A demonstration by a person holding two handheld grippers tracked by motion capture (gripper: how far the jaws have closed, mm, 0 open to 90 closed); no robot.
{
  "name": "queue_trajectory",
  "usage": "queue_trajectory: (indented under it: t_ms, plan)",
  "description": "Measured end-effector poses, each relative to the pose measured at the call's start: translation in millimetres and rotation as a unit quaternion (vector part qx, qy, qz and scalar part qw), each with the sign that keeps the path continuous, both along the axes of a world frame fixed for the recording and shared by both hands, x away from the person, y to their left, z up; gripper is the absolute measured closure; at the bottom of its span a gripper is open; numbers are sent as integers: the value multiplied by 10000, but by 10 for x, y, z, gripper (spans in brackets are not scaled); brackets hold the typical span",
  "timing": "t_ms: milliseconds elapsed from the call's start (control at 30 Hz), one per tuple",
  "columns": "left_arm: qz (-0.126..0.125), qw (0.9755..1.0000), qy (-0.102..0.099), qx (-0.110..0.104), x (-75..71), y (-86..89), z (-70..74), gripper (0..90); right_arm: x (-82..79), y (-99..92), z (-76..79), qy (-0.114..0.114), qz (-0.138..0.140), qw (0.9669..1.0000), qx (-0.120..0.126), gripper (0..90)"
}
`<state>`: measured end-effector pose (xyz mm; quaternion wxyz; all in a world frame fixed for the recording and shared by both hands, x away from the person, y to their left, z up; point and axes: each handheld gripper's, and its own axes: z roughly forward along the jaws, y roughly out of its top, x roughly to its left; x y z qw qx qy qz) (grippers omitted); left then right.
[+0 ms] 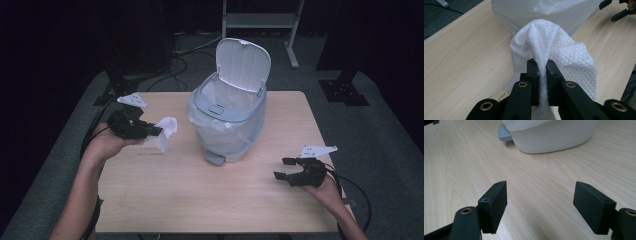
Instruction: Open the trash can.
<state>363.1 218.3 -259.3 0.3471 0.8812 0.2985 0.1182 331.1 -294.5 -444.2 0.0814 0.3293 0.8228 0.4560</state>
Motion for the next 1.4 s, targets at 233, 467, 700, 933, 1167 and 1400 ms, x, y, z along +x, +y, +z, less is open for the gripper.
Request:
queue_trajectory:
  t_ms: [233,467,700,933,1167,1400]
  plan:
    - [-17,10000,12,-23,35,-43,68,837,24,0,29,-41,-3,10000,23,261]
    - [-69,10000,-16,22,35,-149,147,837,30,12,12,-28,23,10000,-35,261]
    - [-85,9999,-82,75,62,-226,326,837,32,41,-1,2,79,9999,-66,261]
    - [-113,9998,-114,85,74,-254,448,837,42,57,-12,25,100,9999,-69,261]
    - [-81,9999,-105,91,97,-248,523,837,54,72,-18,53,110,9999,-77,261]
    - [-43,9999,-85,91,138,-231,595,837,80,77,-31,96,103,9999,-48,261]
